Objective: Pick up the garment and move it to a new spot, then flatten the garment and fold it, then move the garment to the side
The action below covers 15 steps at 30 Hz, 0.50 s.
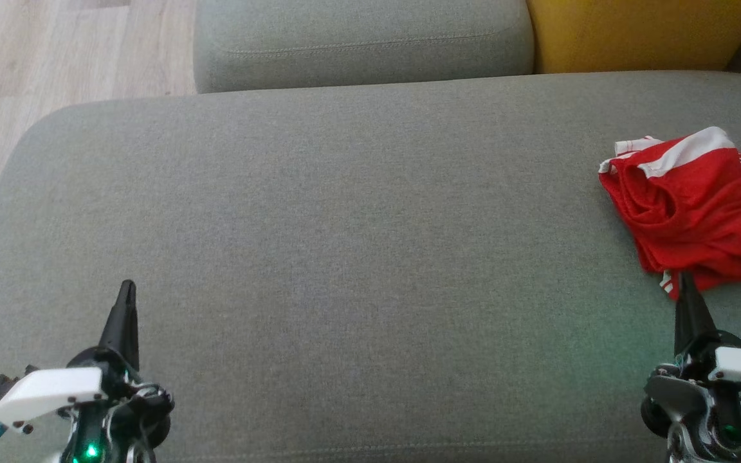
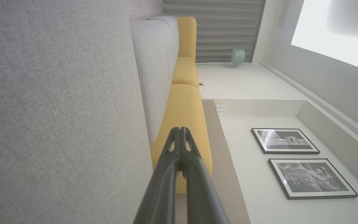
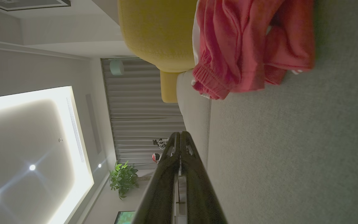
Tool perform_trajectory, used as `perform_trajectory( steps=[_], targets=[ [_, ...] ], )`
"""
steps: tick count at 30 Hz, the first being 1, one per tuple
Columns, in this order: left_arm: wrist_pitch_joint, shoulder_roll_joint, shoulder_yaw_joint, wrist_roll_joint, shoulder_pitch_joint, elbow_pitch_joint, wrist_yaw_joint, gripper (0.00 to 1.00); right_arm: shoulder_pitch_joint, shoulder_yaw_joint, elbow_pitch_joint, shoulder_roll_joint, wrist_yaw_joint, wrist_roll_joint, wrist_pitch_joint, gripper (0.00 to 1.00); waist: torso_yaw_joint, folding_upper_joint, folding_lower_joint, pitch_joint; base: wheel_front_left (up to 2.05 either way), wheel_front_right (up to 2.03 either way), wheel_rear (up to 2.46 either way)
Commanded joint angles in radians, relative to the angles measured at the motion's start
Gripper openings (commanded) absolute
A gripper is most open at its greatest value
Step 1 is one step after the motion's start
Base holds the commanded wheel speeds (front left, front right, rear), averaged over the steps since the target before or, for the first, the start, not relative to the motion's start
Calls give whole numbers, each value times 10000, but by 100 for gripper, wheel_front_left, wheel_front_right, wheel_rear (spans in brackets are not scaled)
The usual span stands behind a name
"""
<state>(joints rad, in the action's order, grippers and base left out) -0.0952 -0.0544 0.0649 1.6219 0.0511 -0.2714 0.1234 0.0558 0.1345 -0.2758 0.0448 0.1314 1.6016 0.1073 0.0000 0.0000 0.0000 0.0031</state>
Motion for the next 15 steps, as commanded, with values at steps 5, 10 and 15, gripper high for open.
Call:
perform_trajectory(
  steps=[5,10,15],
  targets=[
    [-79,-54,362,-28,558,266,73,0,522,-208,311,54,-7,71,59,0,0,0,0,0,0,0,0],
    [-86,-47,371,-36,558,266,73,0,522,-208,311,54,-7,71,58,0,0,0,0,0,0,0,0],
    [-93,-41,380,-43,559,266,73,0,522,-208,311,54,-7,71,58,0,0,0,0,0,0,0,0]
  ],
)
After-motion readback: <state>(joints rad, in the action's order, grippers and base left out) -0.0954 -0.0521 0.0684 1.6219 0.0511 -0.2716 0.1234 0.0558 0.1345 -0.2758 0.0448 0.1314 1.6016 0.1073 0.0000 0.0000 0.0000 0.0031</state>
